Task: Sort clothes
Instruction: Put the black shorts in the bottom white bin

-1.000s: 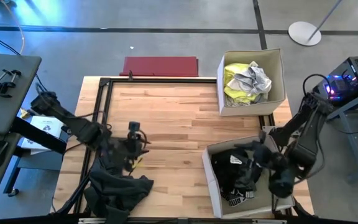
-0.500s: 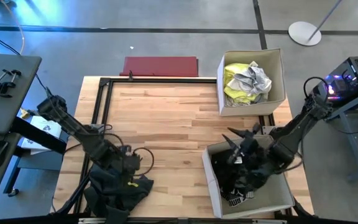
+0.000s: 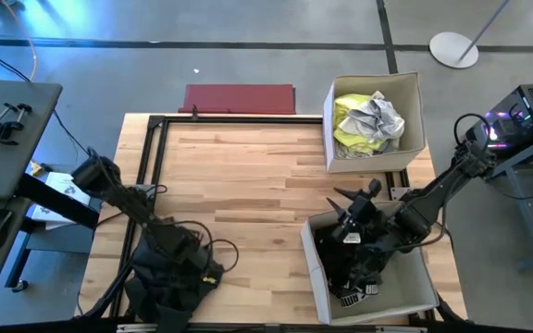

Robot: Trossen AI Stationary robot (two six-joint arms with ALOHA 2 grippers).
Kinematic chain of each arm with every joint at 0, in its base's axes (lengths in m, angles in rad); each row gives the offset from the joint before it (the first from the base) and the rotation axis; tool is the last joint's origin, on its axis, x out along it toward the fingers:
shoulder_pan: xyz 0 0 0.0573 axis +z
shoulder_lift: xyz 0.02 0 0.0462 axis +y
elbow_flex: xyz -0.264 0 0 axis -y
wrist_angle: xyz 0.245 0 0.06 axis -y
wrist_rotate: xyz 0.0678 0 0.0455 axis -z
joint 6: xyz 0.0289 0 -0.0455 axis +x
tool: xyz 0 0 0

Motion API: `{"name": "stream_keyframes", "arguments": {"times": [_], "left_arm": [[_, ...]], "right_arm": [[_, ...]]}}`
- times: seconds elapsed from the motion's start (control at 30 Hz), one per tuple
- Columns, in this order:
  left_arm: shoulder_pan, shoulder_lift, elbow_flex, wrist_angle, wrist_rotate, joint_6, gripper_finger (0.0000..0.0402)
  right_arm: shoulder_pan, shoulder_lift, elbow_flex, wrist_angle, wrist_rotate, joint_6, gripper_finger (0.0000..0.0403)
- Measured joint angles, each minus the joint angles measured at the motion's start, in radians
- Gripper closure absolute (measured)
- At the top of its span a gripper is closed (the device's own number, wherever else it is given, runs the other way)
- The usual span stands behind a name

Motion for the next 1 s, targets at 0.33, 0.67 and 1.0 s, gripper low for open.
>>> {"name": "stream_keyframes", "arguments": {"times": [0.33, 0.67, 1.0], "left_arm": [[0.114, -0.119, 0.167, -0.078, -0.423, 0.267, 0.0397], [0.189, -0.33, 0.374, 0.089, -0.821, 0.597, 0.04], [0.248, -0.375, 0.514, 0.364, -0.818, 1.034, 0.0401]], "right_arm": [[-0.024, 0.002, 0.0, 0.191, -0.067, -0.145, 0.0263], [-0.165, 0.01, 0.0, 0.606, -0.402, -0.692, 0.0257], [-0.448, 0.08, 0.0, 0.875, -0.949, -0.912, 0.0137]]}}
